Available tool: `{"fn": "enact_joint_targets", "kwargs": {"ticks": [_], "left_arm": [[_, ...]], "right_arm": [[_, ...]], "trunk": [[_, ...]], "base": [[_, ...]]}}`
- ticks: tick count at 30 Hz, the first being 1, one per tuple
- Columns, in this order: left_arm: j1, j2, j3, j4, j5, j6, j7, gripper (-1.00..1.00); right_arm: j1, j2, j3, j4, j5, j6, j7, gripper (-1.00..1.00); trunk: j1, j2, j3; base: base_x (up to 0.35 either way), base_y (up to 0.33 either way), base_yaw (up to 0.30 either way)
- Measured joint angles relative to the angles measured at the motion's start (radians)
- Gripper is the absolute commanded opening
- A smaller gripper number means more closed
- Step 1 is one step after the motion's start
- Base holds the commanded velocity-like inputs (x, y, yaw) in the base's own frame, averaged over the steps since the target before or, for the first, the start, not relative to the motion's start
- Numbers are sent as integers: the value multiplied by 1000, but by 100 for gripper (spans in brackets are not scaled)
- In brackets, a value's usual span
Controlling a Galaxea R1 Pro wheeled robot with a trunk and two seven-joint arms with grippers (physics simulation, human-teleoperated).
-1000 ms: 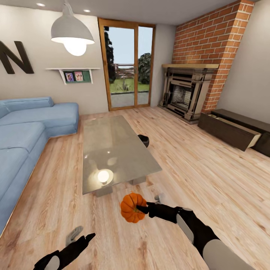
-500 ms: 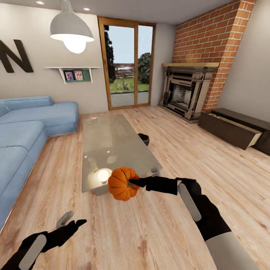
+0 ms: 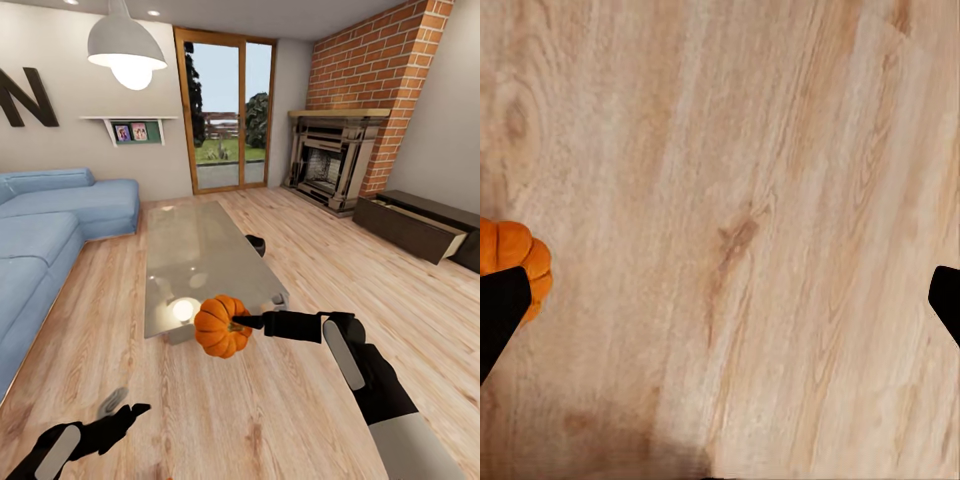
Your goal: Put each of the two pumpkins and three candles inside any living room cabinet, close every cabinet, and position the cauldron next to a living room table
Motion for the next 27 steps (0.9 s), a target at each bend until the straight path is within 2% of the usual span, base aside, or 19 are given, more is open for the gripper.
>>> {"fn": "enact_joint_targets", "kwargs": {"ticks": [3, 7, 9, 11, 14, 21, 23, 24, 26, 27], "left_arm": [[0, -1, -3, 22, -1, -44, -1, 100], [0, -3, -9, 131, -6, -108, -6, 100], [0, 0, -10, 180, -9, -137, -51, 100], [0, 5, -10, 211, -18, -154, -159, 100], [0, 6, -11, 229, -35, -160, -222, 100], [1, 7, -11, 237, -48, -178, -281, 100], [1, 9, -10, 238, -49, -181, -295, 100], [1, 13, -10, 241, -48, -182, -309, 100], [1, 19, -8, 243, -47, -182, -324, 100], [1, 24, -5, 244, -47, -181, -332, 100]], "right_arm": [[0, -1, -4, 0, 0, 7, 0, -100], [0, -1, -6, 1, -1, 10, 0, -100], [0, -2, -6, -1, -4, 23, 0, -100], [0, -1, -6, -3, -2, 38, 0, -100], [0, -2, -5, -14, -2, 45, 0, -100], [0, 2, -5, -33, 5, 61, -15, -100], [0, 3, -4, -34, 10, 62, -38, -100], [0, 3, -4, -37, 2, 67, -72, -100], [0, 2, -4, -37, 15, 69, -101, -100], [0, 3, -3, -38, 2, 75, -113, -100]], "trunk": [[12, -21, -9], [27, -49, -22], [35, -63, -28], [42, -77, -35], [54, -98, -44], [81, -147, -66], [88, -161, -72], [92, -168, -75], [100, -182, -82], [104, -189, -85]], "base": [[0, 0, 0], [0, 0, 0], [0, 0, 0], [0, 0, 0], [0, 0, 0], [0, 0, 0], [0, 0, 0], [0, 0, 0], [0, 0, 0], [0, 0, 0]]}}
